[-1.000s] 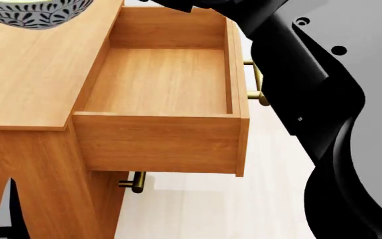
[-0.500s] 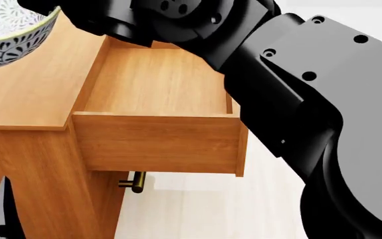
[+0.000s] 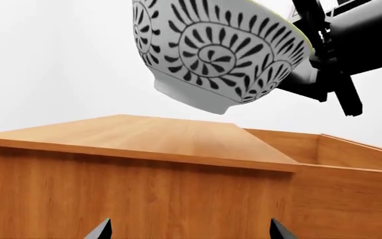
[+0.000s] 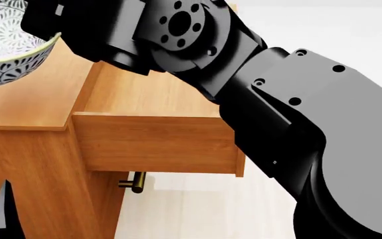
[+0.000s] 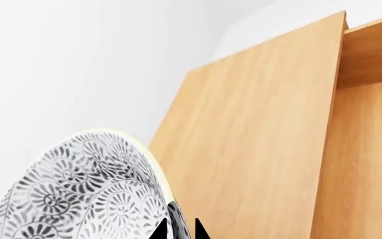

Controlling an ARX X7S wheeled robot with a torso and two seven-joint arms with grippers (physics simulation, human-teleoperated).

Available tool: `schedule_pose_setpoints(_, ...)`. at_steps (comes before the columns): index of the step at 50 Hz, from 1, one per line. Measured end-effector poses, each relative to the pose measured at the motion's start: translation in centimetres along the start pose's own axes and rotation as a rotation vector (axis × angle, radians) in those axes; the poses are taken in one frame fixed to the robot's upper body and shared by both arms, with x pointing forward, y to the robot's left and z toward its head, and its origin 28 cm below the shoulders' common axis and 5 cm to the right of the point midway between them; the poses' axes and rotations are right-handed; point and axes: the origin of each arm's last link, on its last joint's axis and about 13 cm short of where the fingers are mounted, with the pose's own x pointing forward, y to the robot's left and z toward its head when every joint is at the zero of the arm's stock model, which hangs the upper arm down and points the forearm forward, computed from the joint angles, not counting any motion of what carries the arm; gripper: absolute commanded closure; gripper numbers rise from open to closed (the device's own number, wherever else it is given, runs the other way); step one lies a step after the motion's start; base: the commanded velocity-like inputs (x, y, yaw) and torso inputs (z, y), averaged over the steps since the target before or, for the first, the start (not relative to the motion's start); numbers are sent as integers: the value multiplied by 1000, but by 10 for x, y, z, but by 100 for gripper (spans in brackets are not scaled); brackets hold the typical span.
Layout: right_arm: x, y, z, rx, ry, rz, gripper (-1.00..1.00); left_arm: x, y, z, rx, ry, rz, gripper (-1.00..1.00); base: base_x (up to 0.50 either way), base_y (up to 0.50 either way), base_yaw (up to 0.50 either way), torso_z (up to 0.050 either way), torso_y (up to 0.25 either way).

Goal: Put the bowl on top of the cabinet.

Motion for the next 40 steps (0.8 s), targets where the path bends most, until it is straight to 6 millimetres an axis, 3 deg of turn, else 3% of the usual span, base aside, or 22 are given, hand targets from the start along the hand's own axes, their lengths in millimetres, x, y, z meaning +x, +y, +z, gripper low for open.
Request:
schedule_pose_setpoints(15,4,-8,-5,6,7,-29,100,0,0,0,0,-1,1,-100,0,0,0,0,1)
schedule_pose_setpoints(40,-3,12,-13,-199,42,-122,100,0,1,1,-7,-3,5,-100,0,0,0,0,0)
